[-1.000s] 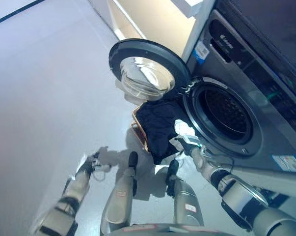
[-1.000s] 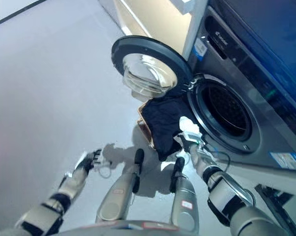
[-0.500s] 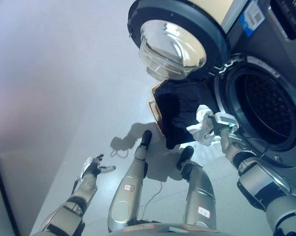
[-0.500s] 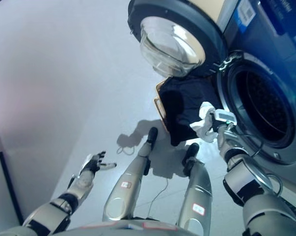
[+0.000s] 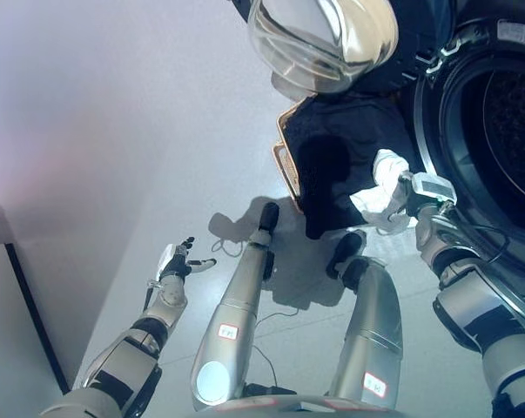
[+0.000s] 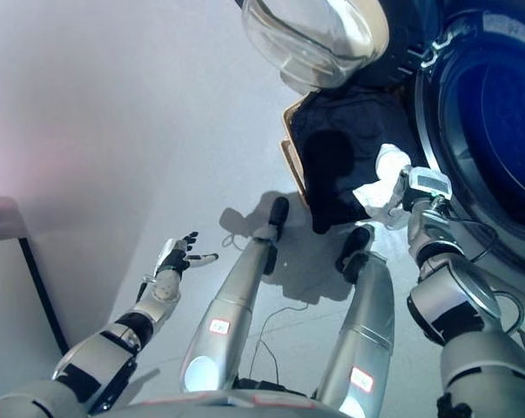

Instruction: Put the clothes in the basket into the washing machine.

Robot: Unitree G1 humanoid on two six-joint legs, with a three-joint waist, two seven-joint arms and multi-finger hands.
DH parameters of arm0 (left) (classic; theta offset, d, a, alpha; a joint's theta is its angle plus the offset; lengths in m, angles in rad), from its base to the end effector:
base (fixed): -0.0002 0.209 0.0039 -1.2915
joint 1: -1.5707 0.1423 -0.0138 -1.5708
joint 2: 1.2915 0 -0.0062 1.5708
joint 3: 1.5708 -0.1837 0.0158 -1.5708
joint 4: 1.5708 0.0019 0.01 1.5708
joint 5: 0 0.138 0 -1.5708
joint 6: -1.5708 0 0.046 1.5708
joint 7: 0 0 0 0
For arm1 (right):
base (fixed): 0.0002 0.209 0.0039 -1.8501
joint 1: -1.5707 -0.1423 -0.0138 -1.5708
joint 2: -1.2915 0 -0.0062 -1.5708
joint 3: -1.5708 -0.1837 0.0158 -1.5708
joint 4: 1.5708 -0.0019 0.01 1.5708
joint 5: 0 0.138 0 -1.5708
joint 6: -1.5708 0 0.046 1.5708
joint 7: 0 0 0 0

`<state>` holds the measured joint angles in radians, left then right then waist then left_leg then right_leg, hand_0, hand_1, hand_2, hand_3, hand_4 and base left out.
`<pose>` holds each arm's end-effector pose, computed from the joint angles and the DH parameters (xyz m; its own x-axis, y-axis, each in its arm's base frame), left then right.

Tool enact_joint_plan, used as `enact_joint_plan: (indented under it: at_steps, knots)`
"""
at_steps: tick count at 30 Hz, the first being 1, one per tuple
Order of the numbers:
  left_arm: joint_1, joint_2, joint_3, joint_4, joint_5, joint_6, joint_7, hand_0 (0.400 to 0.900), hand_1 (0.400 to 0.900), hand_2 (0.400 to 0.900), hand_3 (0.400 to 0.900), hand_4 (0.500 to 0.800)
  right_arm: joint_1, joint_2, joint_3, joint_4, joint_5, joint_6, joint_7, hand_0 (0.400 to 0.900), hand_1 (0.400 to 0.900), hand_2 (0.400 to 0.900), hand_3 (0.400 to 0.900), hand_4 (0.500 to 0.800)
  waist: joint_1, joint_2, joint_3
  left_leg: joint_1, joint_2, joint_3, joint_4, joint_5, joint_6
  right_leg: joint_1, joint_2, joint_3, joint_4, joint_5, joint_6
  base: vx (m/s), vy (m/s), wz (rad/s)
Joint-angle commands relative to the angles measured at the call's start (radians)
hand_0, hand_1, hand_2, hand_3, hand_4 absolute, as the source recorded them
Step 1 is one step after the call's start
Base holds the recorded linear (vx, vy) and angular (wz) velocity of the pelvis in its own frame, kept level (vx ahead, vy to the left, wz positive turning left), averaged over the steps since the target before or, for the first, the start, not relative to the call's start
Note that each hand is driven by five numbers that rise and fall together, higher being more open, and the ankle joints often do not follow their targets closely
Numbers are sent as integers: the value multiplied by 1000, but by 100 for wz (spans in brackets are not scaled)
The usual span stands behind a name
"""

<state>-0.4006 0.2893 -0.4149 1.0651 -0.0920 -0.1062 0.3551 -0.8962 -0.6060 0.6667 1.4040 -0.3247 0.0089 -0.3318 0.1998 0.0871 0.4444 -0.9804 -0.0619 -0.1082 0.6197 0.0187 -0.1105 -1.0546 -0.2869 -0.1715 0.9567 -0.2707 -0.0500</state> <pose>0.2301 0.1909 -0.0445 0.8668 0.2551 -0.4284 0.0153 0.8451 0.5344 0.3082 -0.2933 0.0794 0.8993 -0.4242 -0.1066 -0.0535 0.1353 -0.9894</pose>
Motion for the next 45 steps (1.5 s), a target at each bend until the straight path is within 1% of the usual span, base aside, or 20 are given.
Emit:
enact_joint_plan:
  at_steps: [1, 2, 3, 4, 5, 6, 9, 11, 19, 24, 26, 27, 29, 31, 35, 36, 37, 38, 43, 45]
  knots:
    - [199, 60, 53, -151, -15, -66, 47, 900, 900, 900, 900, 800, 38, -111, -37, 26, 96, -13, -17, 900, 900, 900, 900, 800, 19, 62, -40, -58, -12, 27, 22, -63, 49, -11, -5, 103, 6, 50, 48, -16, 19, 10]
    - [279, 76, 72, -188, -25, -91, 47, 900, 900, 900, 900, 800, 46, -126, -46, 34, 104, -20, -10, 710, 710, 710, 710, 686, 30, 68, -39, -70, -20, 28, 35, -70, 51, -25, -4, 108, 15, 43, 46, -15, 25, 11]
    - [356, 83, 83, -266, -33, -101, 44, 900, 900, 900, 900, 800, 44, -139, -50, 44, 115, -19, -5, 400, 400, 400, 400, 500, 42, 71, -42, -79, -26, 28, 40, -74, 54, -31, -5, 108, 18, 38, 43, 8, 21, 6]
    - [427, 89, 91, -345, -42, -118, 42, 900, 900, 900, 900, 800, 47, -154, -55, 49, 123, -24, -3, 400, 400, 400, 400, 500, 55, 74, -46, -83, -31, 28, 38, -77, 58, -35, -8, 107, 18, 33, 41, 28, 41, 1]
    - [529, 100, 98, -443, -50, -143, 18, 900, 900, 900, 900, 800, 66, -159, -62, 53, 132, -31, -2, 400, 400, 400, 400, 500, 70, 82, -49, -85, -39, 27, 36, -77, 61, -36, -7, 108, 16, 30, 41, 26, 35, 0]
    - [531, 100, 98, -444, -50, -142, 18, 900, 900, 900, 900, 800, 67, -159, -62, 53, 132, -31, -2, 400, 400, 400, 400, 500, 70, 81, -51, -85, -39, 27, 36, -77, 61, -36, -7, 107, 16, 30, 41, 0, 0, 0]
    - [620, 109, 128, -529, -63, -165, -7, 900, 900, 900, 900, 800, 79, -165, -73, 64, 143, -36, -14, 400, 400, 400, 400, 500, 90, 89, -59, -78, -50, 21, 17, -74, 66, -27, -7, 107, 3, 27, 44, 16, 15, 5]
    - [625, 109, 116, -517, -46, -164, -17, 900, 900, 900, 900, 800, 91, -152, -78, 72, 142, -37, -20, 400, 400, 400, 400, 500, 94, 92, -61, -68, -57, 18, 4, -71, 68, -18, -11, 104, -4, 24, 47, 9, 18, 4]
    - [568, 121, 82, -496, 7, -145, -6, 900, 900, 900, 900, 800, 100, -114, -98, 79, 152, -32, -53, 400, 400, 400, 400, 500, 94, 87, -69, -10, -59, 8, -45, -58, 74, 53, -14, 89, -48, 29, 51, 3, 0, 0]
    - [560, 134, 80, -517, 2, -135, -10, 900, 900, 900, 900, 800, 114, -105, -143, 69, 200, -27, -61, 400, 400, 400, 400, 500, 92, 86, -70, 102, -49, -4, -150, -17, 71, 185, 1, 55, -153, 56, 63, 28, -26, -2]
    - [567, 142, 76, -524, 4, -124, -24, 900, 900, 900, 900, 800, 124, -109, -204, 82, 258, -22, -58, 400, 400, 400, 400, 500, 92, 91, -76, 185, -44, -14, -227, 13, 69, 279, 9, 33, -235, 80, 74, 45, -32, -2]
    - [567, 143, 76, -524, 4, -124, -24, 900, 900, 900, 900, 800, 125, -109, -204, 81, 258, -21, -58, 400, 400, 400, 400, 500, 92, 93, -73, 190, -44, -15, -229, 14, 69, 285, 10, 31, -238, 81, 74, 53, -24, -5]
    - [584, 148, 75, -535, 6, -119, -41, 900, 900, 900, 900, 800, 135, -117, -274, 91, 338, -20, -48, 400, 400, 400, 400, 500, 90, 99, -80, 252, -40, -23, -288, 35, 68, 357, 17, 17, -313, 105, 84, 50, -9, -8]
    - [608, 149, 81, -553, 7, -110, -57, 900, 900, 900, 900, 800, 158, -118, -384, 79, 472, -33, -52, 400, 400, 400, 400, 500, 82, 105, -88, 318, -29, -24, -349, 57, 65, 426, 27, 8, -387, 126, 94, 63, -3, -13]
    - [668, 154, 96, -574, 12, -86, -107, 900, 900, 900, 900, 800, 209, -106, -607, 56, 799, -76, -53, 400, 400, 400, 400, 500, 70, 121, -115, 428, -8, -26, -453, 87, 64, 545, 43, -6, -532, 165, 117, 47, 20, -20]
    - [698, 166, 106, -598, 14, -74, -132, 900, 900, 900, 900, 800, 215, -102, -670, 45, 907, -95, -52, 400, 400, 400, 400, 500, 72, 139, -130, 453, 9, -23, -490, 127, 67, 577, 51, -17, -593, 210, 120, -42, 73, -24]
    - [700, 168, 106, -600, 14, -73, -132, 900, 900, 900, 900, 800, 219, -101, -672, 43, 907, -95, -52, 400, 400, 400, 400, 500, 72, 141, -128, 460, 11, -24, -495, 128, 66, 586, 53, -19, -600, 213, 119, -14, 77, -26]
    - [719, 172, 113, -599, 13, -62, -145, 900, 900, 900, 900, 800, 229, -85, -743, 26, 1030, -124, -63, 400, 400, 400, 400, 500, 65, 149, -147, 495, 19, -16, -522, 130, 66, 621, 51, -16, -638, 224, 130, 79, 21, -18]
    - [757, 177, 116, -597, 13, -40, -193, 900, 900, 900, 900, 800, 244, -10, -958, -44, 1424, -253, -56, 400, 400, 400, 400, 500, 64, 185, -193, 583, 32, -11, -574, 125, 63, 715, 53, -19, -717, 229, 150, 70, 20, -14]
    - [771, 188, 123, -602, 10, -33, -215, 900, 900, 900, 900, 800, 256, 4, -1008, -50, 1498, -271, -45, 400, 400, 400, 400, 500, 75, 204, -216, 610, 33, -15, -586, 122, 62, 745, 45, -28, -737, 228, 156, 61, 12, 6]
